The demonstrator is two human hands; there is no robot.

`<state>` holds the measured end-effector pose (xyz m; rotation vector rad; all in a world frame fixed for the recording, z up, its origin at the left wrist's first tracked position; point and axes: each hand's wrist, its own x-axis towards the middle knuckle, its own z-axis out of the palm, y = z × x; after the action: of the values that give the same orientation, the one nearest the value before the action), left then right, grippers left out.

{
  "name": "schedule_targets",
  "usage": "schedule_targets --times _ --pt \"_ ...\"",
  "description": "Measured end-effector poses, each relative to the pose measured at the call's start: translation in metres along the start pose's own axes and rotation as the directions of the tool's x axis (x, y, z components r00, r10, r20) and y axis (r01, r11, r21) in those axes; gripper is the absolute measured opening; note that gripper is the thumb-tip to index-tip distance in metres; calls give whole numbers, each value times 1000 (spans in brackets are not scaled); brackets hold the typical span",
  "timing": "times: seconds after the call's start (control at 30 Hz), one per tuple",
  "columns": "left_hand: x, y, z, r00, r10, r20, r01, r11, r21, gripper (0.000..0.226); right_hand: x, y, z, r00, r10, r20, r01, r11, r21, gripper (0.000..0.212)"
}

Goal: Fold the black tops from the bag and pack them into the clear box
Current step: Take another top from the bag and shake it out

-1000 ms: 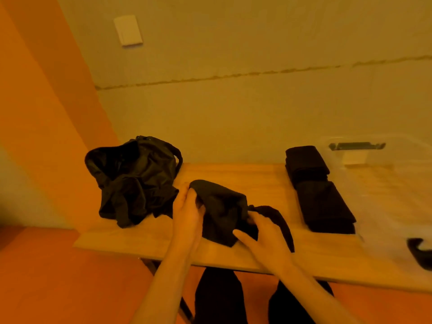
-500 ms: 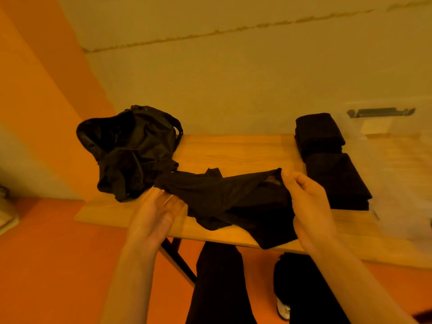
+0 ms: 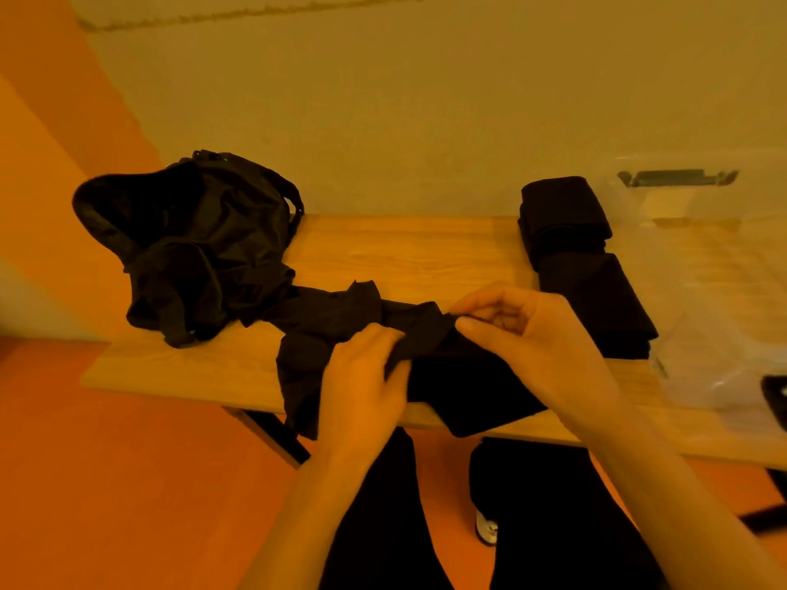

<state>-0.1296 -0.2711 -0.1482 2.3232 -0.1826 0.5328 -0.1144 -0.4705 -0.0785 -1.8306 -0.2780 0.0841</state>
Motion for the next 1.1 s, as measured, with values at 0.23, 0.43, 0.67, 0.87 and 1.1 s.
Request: schedule_targets --times 0.23,0.43,0.67,0.87,1.1 --pt "9 -39 -66 824 126 553 57 952 -301 65 24 24 5 987 106 120 -69 958 -280 37" --pt "50 -61 -37 916 -350 195 252 882 399 65 86 62 59 991 119 -56 -123 680 -723 39" --pt "22 -60 -53 841 -433 -326 356 895 -270 8 26 59 40 880 -132 -457 -49 930 -364 18" --pt "-11 -64 -65 643 -765 -22 526 463 -713 69 31 58 46 975 -43 -219 -114 747 -655 26" --pt "23 -83 -71 806 -584 -92 564 806 -178 43 95 52 96 985 171 12 -104 652 -751 26"
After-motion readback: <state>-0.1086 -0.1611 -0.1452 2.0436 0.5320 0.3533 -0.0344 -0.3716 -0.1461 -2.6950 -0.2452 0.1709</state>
